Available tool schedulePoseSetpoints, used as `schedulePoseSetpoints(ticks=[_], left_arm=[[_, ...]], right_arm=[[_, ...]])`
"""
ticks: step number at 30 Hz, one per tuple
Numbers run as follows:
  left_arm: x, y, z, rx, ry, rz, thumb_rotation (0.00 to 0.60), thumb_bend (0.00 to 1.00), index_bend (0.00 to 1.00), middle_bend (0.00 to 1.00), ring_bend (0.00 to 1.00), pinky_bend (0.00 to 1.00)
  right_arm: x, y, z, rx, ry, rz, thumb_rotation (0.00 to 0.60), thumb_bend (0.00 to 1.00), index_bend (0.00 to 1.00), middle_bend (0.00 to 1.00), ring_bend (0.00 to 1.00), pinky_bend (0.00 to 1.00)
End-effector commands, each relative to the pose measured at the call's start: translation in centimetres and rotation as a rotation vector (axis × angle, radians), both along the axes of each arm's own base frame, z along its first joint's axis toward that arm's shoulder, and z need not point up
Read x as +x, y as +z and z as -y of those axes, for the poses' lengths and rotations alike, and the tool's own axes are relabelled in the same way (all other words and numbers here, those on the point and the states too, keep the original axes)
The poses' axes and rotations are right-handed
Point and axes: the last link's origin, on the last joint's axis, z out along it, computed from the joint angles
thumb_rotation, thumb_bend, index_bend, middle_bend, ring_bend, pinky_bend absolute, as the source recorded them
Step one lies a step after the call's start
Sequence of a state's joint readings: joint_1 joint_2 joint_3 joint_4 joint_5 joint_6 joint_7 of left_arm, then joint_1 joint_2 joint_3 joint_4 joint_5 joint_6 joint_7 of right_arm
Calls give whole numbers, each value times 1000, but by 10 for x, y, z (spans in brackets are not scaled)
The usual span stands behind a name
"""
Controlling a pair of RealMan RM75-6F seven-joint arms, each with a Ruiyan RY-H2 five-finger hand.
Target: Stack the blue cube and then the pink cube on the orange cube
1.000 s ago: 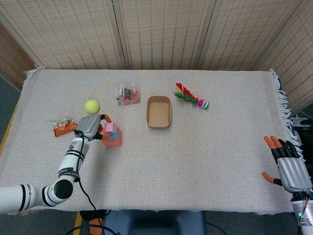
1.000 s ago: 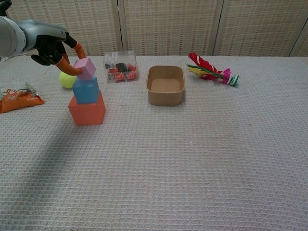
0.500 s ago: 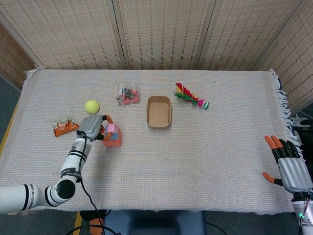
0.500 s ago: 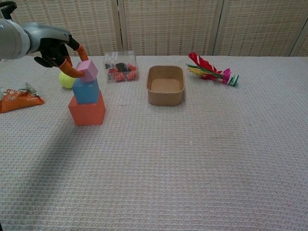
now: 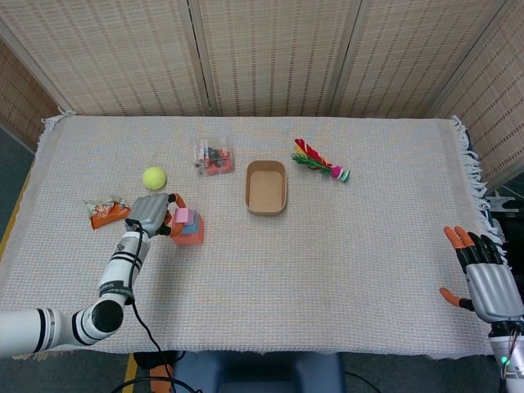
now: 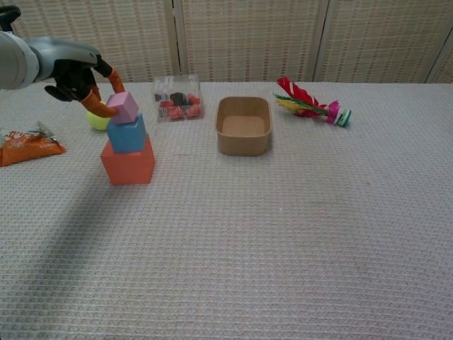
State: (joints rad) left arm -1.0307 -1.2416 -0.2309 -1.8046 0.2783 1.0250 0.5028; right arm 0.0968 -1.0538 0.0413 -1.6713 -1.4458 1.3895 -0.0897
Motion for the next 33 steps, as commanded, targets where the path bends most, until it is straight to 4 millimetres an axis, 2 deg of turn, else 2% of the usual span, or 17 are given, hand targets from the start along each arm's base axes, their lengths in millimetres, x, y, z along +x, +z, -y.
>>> schedulePoseSetpoints(ticks=[1, 16, 33], left_arm=[[-2, 0, 0, 0, 4, -1, 600, 413, 482, 1000, 1000, 1000], [-4, 0, -1, -3, -4, -5, 600, 411, 319, 1000, 1000, 1000], [0, 0, 5, -7, -31, -1, 600, 409, 274, 1000, 1000, 1000]], right_arm=[[0, 0, 0, -2, 0, 0, 600, 62, 0, 0, 0, 0], [0, 0, 0, -4, 0, -1, 600, 62, 0, 0, 0, 0], [0, 1, 0, -6, 1, -1, 600, 63, 0, 0, 0, 0]])
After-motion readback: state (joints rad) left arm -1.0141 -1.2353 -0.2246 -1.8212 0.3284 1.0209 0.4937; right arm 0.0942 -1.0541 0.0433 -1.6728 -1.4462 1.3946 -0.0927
